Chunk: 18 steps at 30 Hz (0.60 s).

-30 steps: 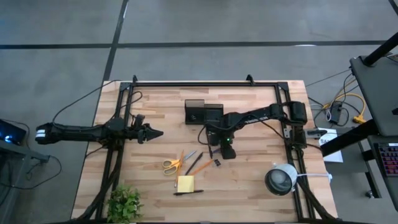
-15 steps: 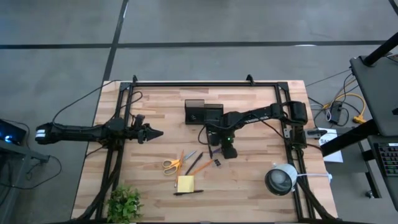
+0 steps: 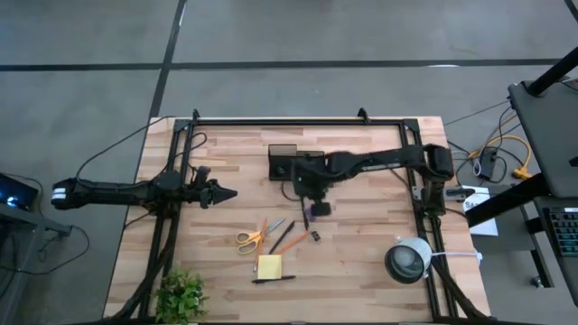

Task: Pick and place office supplies into organizer
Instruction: Put the top black binder clip into the desk organizer

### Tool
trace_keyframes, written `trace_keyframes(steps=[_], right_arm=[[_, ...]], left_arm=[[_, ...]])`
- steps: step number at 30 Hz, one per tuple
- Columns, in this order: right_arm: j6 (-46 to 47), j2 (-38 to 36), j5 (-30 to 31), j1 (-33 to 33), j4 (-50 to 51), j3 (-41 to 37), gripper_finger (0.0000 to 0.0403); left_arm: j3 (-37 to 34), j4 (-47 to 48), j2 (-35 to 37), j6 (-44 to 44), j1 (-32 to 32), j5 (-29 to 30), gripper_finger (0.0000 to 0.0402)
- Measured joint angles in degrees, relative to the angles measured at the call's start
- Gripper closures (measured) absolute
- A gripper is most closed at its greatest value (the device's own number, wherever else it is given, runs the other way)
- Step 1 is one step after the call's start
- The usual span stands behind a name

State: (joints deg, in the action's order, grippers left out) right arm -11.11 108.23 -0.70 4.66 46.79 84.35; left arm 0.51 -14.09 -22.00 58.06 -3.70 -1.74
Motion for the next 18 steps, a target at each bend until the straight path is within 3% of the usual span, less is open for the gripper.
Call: trace_keyframes(steps=[6,14,18], right_arm=[[4.77,1.98,1.20,5.08,-3.72,8.76,0.0395],[10.02,13.47,1.12,8.37,-3.65,18.04,0.0395],[12.80,18.40,8.81,8.35,-0.10,23.63,0.0389]], left_arm=[[0.00,0.01,-0.05,-0.27,0.02,0.00,0.0359],[0.00,0.02,-0.09,-0.33,0.01,0.07,0.0359],[0.00,0.02,0.02,-0.31,0.01,0.11,0.0359]])
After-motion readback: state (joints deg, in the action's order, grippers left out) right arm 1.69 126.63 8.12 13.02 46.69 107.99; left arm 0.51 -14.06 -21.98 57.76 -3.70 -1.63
